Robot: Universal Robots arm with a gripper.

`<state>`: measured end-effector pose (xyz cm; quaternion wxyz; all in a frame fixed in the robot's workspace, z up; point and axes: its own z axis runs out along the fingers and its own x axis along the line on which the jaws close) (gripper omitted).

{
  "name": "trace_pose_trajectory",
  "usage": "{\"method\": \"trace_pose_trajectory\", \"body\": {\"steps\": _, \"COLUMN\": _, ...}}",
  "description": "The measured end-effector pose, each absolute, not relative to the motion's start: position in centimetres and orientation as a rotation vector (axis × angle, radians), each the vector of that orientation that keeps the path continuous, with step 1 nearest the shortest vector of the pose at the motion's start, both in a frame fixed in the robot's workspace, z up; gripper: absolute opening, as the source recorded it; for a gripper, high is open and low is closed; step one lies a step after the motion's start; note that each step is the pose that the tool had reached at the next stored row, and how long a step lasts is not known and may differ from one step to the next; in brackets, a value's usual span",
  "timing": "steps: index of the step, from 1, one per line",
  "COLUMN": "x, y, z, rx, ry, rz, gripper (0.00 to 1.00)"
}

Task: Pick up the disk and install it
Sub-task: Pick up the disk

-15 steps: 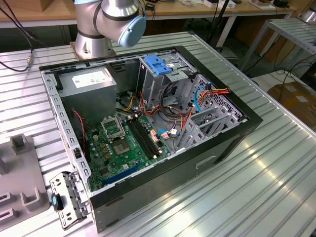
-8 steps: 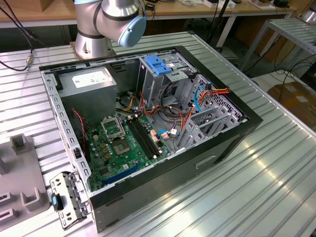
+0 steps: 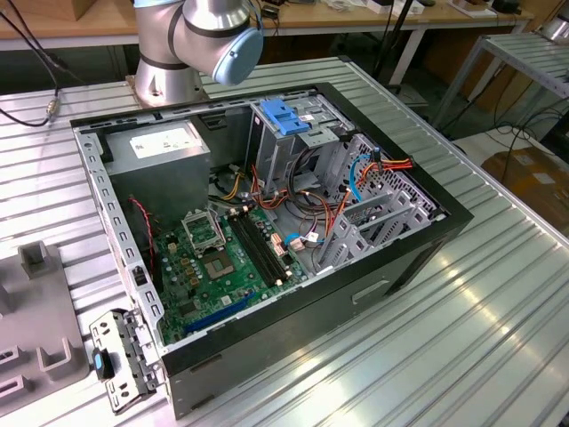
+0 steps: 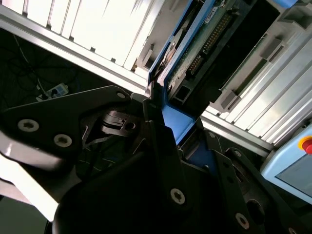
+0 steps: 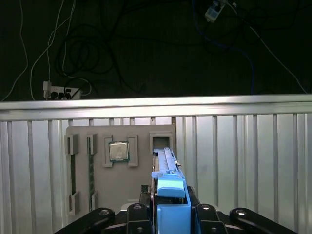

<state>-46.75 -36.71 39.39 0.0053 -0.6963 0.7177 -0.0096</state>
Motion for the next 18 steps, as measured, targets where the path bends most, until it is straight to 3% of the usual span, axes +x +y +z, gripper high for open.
{"method": "trace_pose_trajectory", "body": {"steps": 18, "x": -46.71, "y": -36.71, "z": 40.00, "rx": -2.180, "ry": 2.247, "rz": -0.029, "gripper": 0.37}}
